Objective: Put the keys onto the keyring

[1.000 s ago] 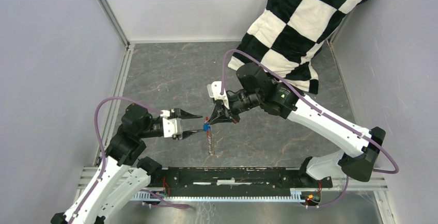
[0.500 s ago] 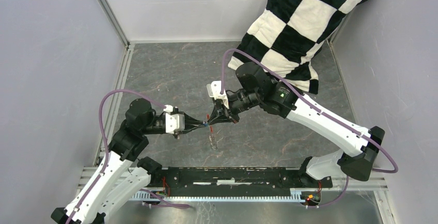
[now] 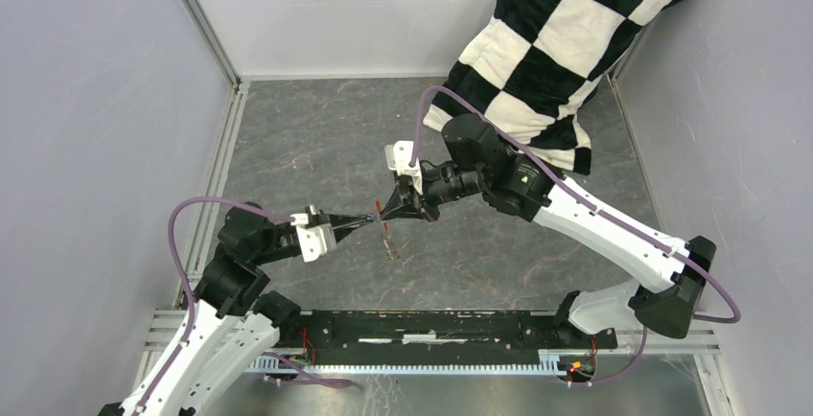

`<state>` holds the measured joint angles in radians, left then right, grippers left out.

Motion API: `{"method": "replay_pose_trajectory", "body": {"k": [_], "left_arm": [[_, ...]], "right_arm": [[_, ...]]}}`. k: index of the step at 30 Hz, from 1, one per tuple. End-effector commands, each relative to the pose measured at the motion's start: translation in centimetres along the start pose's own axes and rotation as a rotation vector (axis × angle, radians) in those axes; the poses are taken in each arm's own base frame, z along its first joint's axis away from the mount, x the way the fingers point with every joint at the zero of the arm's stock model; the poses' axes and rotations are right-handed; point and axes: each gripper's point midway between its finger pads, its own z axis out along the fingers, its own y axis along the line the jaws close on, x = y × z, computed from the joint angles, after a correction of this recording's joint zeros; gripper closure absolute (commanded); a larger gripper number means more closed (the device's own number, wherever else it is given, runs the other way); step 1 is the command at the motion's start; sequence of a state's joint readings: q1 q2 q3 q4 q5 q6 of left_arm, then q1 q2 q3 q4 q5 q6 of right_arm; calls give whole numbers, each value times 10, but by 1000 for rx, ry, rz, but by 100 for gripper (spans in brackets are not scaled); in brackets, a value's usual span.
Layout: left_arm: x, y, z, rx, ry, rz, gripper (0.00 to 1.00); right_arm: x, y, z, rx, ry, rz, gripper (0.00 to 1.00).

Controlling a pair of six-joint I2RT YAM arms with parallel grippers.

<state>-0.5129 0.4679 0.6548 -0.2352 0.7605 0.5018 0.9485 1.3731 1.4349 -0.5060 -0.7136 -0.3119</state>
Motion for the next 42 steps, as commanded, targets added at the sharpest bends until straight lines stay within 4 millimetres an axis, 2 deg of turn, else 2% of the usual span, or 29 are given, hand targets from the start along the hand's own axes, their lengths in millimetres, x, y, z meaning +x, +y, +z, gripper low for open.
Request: {"method": "replay_pose_trajectory", "body": {"k": [1, 5, 11, 14, 19, 25, 30, 33, 38, 42], "left_arm": [[2, 3, -4, -16, 0, 127, 97], [16, -3, -6, 11, 36, 215, 97], [19, -5, -11, 9, 37, 335, 89], [20, -12, -12, 40, 29, 381, 72], [17, -18, -14, 88, 26, 395, 57], [-9, -12, -16, 76, 12, 268, 59], [-50, 6, -18, -8, -70, 180, 56], [-68, 4, -12, 42, -112, 64, 54], [-63, -14, -1, 174, -116, -142, 62], [-49, -15, 2, 156, -97, -174, 69]], "right_arm": [[-38, -12, -16, 98, -160, -9, 100], [-51, -11, -13, 58, -217, 34, 100], [-60, -4, -16, 29, -298, 66, 100], [-62, -2, -18, 28, -328, 84, 100], [-66, -4, -20, 47, -372, 81, 99], [-59, -1, -23, 57, -378, 50, 99], [-39, 0, -20, 56, -302, 26, 99], [-29, 1, -16, 40, -269, 34, 99], [-28, 1, -13, 26, -258, 32, 99], [-28, 4, -13, 8, -259, 30, 99]]}}
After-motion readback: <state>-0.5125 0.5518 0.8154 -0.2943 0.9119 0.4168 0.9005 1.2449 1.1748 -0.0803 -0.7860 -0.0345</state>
